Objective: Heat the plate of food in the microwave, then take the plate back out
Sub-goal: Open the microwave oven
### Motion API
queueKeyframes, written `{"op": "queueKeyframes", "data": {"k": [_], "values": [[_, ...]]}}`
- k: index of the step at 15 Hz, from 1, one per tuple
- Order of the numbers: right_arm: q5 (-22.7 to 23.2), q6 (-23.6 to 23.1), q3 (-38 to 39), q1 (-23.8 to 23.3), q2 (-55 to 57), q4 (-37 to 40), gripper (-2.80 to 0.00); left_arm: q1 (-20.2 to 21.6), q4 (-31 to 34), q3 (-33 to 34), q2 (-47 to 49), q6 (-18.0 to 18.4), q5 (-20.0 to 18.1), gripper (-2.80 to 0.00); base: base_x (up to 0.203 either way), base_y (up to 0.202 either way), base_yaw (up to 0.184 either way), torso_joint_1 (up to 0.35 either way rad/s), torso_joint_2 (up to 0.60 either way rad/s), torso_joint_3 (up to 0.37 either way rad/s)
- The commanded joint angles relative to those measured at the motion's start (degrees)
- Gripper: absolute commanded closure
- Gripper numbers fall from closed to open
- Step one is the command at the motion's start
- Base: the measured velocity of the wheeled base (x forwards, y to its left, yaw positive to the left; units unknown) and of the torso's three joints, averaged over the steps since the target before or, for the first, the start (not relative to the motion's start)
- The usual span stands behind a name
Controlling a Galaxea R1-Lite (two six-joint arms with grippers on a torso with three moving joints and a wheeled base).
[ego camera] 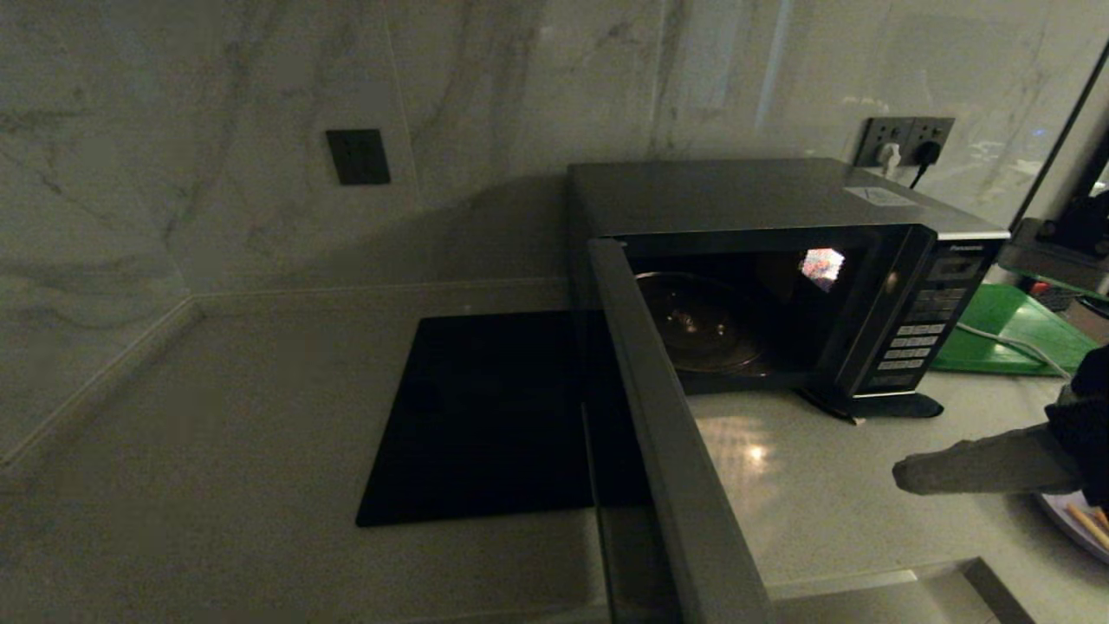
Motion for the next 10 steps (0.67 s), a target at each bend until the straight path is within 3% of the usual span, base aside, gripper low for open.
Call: {"op": "queueKeyframes", "data": {"k": [1, 4, 8, 10], "values": [[0.36, -0.07, -0.08, -0.99, -0.19, 1.54, 0.0, 0.01, -0.02, 0.0, -0.01, -0.04, 0.09, 0.0, 0.0, 0.0, 0.0, 0.0, 0.0, 0.0], [-3.36, -0.29, 0.05, -11.55, -0.69, 0.89, 0.0, 0.01, -0.02, 0.0, -0.01, -0.04, 0.01, 0.0, 0.0, 0.0, 0.0, 0.0, 0.0, 0.0], [-20.71, -1.47, 3.06, -29.76, -0.9, -11.11, 0.0, 0.01, -0.02, 0.0, -0.01, -0.04, 0.06, 0.0, 0.0, 0.0, 0.0, 0.0, 0.0, 0.0], [-23.77, -2.55, 3.55, -37.44, -0.21, -13.04, 0.0, 0.01, 0.0, 0.0, -0.01, -0.04, 0.01, 0.0, 0.0, 0.0, 0.0, 0.0, 0.0, 0.0]]}}
